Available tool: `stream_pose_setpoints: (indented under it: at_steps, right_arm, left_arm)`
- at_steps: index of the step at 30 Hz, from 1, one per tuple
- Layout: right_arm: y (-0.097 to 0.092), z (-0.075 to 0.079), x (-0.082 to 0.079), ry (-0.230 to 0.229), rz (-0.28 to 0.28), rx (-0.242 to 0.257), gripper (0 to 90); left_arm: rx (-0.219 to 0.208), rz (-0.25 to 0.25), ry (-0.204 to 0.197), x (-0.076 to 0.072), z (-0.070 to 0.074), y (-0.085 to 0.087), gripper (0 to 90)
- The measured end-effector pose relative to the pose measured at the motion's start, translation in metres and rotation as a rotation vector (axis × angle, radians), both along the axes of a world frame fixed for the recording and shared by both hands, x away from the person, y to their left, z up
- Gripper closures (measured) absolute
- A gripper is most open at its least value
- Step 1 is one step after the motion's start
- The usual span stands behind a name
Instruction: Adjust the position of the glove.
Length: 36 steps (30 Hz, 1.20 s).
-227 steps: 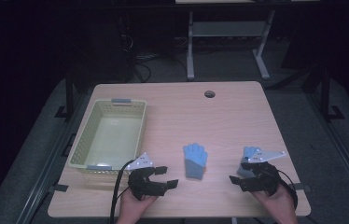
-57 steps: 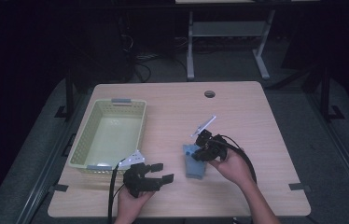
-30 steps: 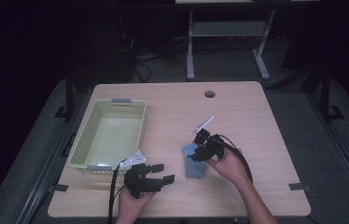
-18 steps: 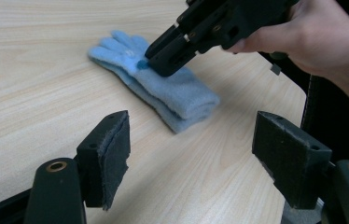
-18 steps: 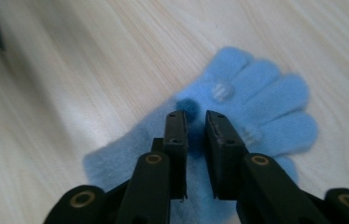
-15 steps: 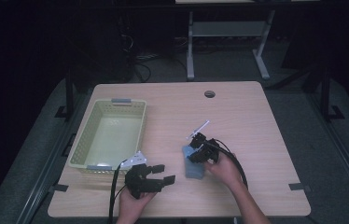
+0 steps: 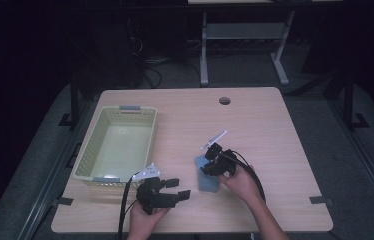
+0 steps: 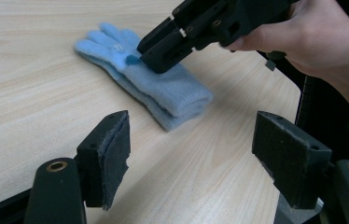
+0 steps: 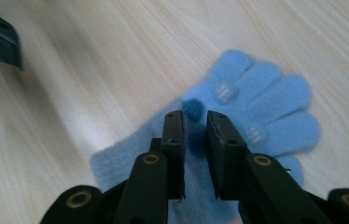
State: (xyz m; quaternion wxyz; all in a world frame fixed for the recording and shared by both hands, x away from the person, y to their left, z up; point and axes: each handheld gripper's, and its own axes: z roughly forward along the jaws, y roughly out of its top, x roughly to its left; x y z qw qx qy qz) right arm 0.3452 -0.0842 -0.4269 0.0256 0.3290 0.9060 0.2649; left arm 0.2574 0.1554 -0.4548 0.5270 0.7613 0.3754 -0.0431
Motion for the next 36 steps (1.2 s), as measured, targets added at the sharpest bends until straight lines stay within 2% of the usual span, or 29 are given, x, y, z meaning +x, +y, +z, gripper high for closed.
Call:
stream_pose_setpoints:
  at_steps: [3,7,9,13,15,17,20,23,24,26,29,34,35,36]
  right_arm:
    - [-0.004,0.001,-0.001,0.010,-0.014,0.023,72.7]
    - [-0.012,0.002,-0.003,0.014,-0.041,0.040,67.7]
    - [-0.015,0.002,-0.007,0.007,-0.055,0.035,60.6]
    - [-0.025,0.001,-0.010,0.027,-0.095,0.063,45.4]
    - [-0.031,0.001,-0.011,0.036,-0.122,0.083,41.0]
    - [-0.037,0.001,-0.011,0.056,-0.147,0.103,38.5]
    - [-0.047,0.004,-0.011,0.066,-0.180,0.133,35.4]
    - [-0.052,0.005,-0.012,0.071,-0.196,0.147,34.8]
    - [-0.055,0.004,-0.013,0.080,-0.218,0.165,33.3]
    - [-0.058,0.002,-0.014,0.087,-0.235,0.178,31.9]
    - [-0.062,-0.002,-0.015,0.112,-0.258,0.205,31.3]
    - [-0.067,-0.009,-0.019,0.162,-0.301,0.266,33.2]
    - [-0.068,-0.011,-0.020,0.157,-0.302,0.274,34.5]
    - [-0.068,-0.011,-0.020,0.157,-0.302,0.274,34.5]
  left_arm:
    - [-0.015,0.004,0.022,0.000,-0.001,0.000,27.6]
    - [-0.006,0.009,0.018,-0.001,0.000,-0.001,27.6]
    - [0.003,0.008,0.006,-0.002,0.001,-0.004,27.6]
    - [0.031,0.008,-0.007,-0.003,0.002,-0.010,27.6]
    - [0.040,0.011,-0.007,-0.002,0.002,-0.011,27.6]
    - [0.041,0.020,0.030,0.002,0.004,-0.014,27.7]
    - [0.009,0.041,0.072,0.008,0.006,-0.014,27.6]
    - [0.010,0.055,0.093,0.013,0.007,-0.014,27.2]
    - [0.003,0.065,0.119,0.018,0.007,-0.016,27.0]
    - [0.007,0.072,0.145,0.022,0.006,-0.019,25.9]
    - [0.027,0.067,0.179,0.030,0.003,-0.026,24.9]
    - [0.005,0.086,0.262,0.042,-0.002,-0.036,24.9]
    - [0.003,0.092,0.279,0.044,-0.003,-0.038,25.1]
    - [0.003,0.092,0.279,0.044,-0.003,-0.038,25.4]
